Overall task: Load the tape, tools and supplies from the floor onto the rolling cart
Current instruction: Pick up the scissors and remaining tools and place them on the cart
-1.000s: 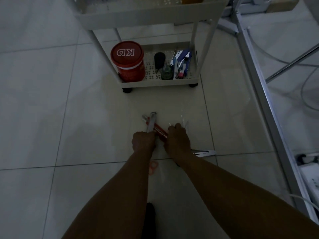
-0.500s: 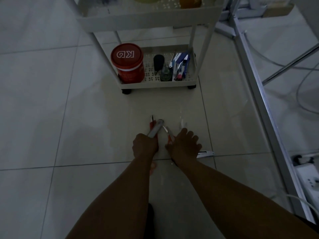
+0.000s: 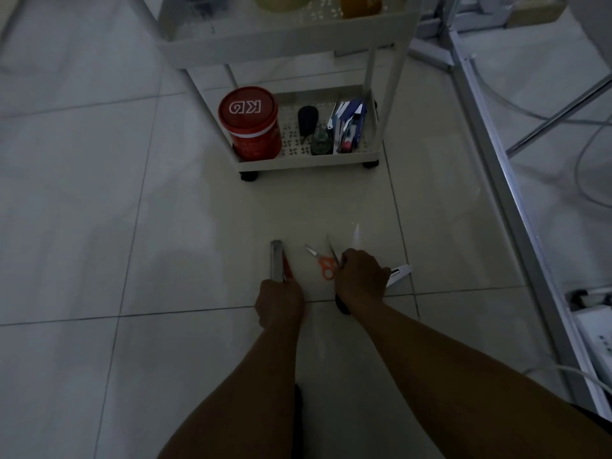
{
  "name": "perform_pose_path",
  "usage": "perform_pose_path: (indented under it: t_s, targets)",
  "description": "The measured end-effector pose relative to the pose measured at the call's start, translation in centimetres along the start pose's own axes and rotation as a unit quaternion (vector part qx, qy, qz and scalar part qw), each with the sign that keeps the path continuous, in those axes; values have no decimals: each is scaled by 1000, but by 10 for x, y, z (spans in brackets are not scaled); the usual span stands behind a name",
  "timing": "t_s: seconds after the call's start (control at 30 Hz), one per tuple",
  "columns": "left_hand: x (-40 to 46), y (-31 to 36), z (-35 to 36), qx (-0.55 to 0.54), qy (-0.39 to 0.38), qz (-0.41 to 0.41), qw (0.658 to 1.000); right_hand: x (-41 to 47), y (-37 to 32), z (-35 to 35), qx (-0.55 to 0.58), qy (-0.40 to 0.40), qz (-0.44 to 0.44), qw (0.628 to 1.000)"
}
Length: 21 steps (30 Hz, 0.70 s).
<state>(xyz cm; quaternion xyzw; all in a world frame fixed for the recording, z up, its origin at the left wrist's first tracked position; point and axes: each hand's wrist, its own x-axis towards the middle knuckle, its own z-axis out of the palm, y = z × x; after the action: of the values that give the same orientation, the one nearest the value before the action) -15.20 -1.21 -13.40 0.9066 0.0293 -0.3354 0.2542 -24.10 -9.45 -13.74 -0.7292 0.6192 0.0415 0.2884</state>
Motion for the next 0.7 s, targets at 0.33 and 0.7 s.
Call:
perform_pose_path:
  t_s: [0.33,0.7]
  targets:
    - [-3,5,9,122,18,-62,990,3,7,-17,225,112,228,941]
    - [2,9,15,76,45,40,995,5,22,-10,191,98,241,946]
